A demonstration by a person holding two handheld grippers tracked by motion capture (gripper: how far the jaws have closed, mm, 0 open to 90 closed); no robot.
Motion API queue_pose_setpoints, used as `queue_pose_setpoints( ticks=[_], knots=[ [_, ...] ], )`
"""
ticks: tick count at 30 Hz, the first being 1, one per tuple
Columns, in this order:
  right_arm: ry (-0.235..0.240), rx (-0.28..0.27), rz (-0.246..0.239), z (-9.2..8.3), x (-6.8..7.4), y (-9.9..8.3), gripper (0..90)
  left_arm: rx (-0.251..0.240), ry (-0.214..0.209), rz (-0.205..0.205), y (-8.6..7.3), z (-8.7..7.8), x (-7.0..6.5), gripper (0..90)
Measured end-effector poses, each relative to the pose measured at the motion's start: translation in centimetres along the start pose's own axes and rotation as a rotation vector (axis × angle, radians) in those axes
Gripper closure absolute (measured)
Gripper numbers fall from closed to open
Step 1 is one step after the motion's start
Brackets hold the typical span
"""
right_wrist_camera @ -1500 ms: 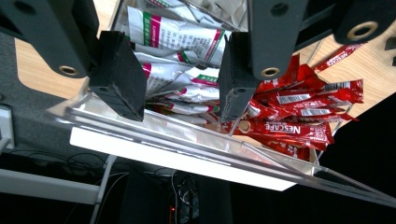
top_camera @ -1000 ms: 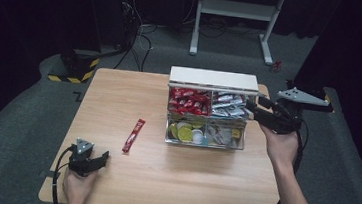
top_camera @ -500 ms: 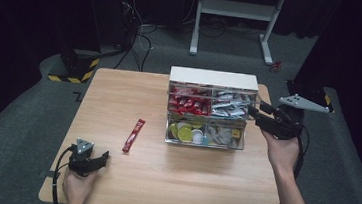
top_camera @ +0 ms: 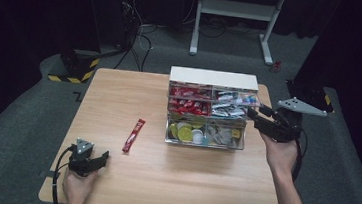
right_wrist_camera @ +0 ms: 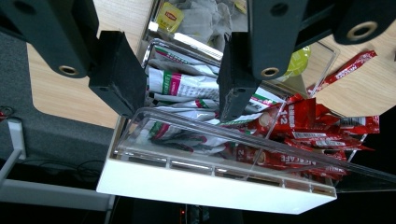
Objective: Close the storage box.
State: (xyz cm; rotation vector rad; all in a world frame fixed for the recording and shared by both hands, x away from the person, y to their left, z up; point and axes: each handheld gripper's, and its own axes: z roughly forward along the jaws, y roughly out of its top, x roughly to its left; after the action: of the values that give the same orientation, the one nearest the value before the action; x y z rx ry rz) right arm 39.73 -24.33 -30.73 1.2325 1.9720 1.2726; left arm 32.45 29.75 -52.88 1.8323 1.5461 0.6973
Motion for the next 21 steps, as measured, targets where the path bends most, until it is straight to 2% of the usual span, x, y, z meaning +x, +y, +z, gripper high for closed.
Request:
queue_pose_setpoints(
  ticks=[7, 11, 21],
  knots=[
    [-0.005, 0.001, 0.004, -0.1, 0.0, -0.3, 51.9, -0.001, 0.001, 0.001, 0.0, 0.0, 0.0, 32.4],
    [-0.03, 0.023, -0.023, 0.0, 0.2, -0.5, 51.4, 0.0, 0.002, 0.0, 0.0, 0.0, 0.0, 32.4],
    [-0.031, 0.043, -0.024, 0.5, 0.3, -1.2, 51.1, -0.002, 0.002, 0.0, 0.0, 0.0, 0.0, 32.4]
  ],
)
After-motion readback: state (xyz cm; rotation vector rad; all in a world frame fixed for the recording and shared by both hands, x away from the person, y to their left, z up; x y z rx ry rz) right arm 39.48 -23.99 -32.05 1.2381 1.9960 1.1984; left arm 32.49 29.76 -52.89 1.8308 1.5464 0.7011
